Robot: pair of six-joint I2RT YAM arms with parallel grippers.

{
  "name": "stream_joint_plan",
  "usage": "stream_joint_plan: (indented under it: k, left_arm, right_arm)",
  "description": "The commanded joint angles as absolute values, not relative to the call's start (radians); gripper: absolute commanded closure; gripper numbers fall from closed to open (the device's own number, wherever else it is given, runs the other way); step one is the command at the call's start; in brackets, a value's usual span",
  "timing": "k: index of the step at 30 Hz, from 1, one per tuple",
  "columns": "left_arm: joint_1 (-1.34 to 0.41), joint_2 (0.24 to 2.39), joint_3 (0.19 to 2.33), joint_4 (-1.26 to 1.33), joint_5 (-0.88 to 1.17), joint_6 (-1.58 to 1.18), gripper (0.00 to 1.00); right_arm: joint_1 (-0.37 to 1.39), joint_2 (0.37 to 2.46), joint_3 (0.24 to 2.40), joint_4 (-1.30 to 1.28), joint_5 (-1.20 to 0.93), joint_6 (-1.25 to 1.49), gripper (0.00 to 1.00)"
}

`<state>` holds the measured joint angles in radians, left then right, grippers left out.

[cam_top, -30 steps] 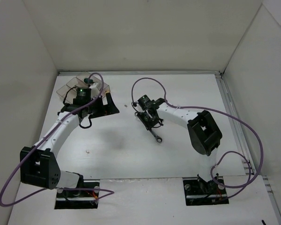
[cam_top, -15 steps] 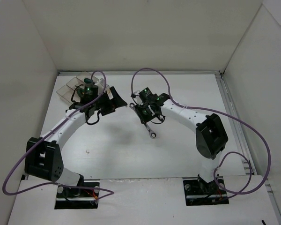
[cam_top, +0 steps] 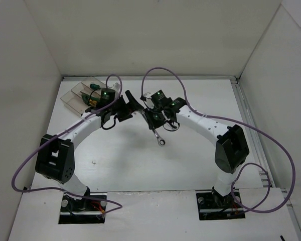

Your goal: Sort the tools into containers

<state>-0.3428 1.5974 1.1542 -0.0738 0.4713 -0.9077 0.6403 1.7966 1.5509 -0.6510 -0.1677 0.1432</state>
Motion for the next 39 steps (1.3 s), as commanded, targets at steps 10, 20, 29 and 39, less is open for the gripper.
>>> stream_joint_plan:
  k: [10,20,29,39]
  left_arm:
    - [-0.439,1.664,1.230,0.095,0.511,-0.997,0.24]
    - [-0.457,1.674,1.227,0.106,0.522,-0.996,1.00]
    - [-0.430,1.643,1.204,0.118,0.532,-0.983,1.00]
    - [-0.117,1.520,1.276,-0.119,0.494,-0.783,1.00]
  right_arm:
    - [0.626,1.704,1.617,-0.603,-0.189,0.161,1.00]
    - [0.624,1.698,1.606,-0.595,-0.190,0.158,1.00]
    - [0.611,1.684,1.598,-0.594,-0.170,0.198,0.43]
    - [0.562,1.528,1.411,-0.594,-0.107,0.189,0.34]
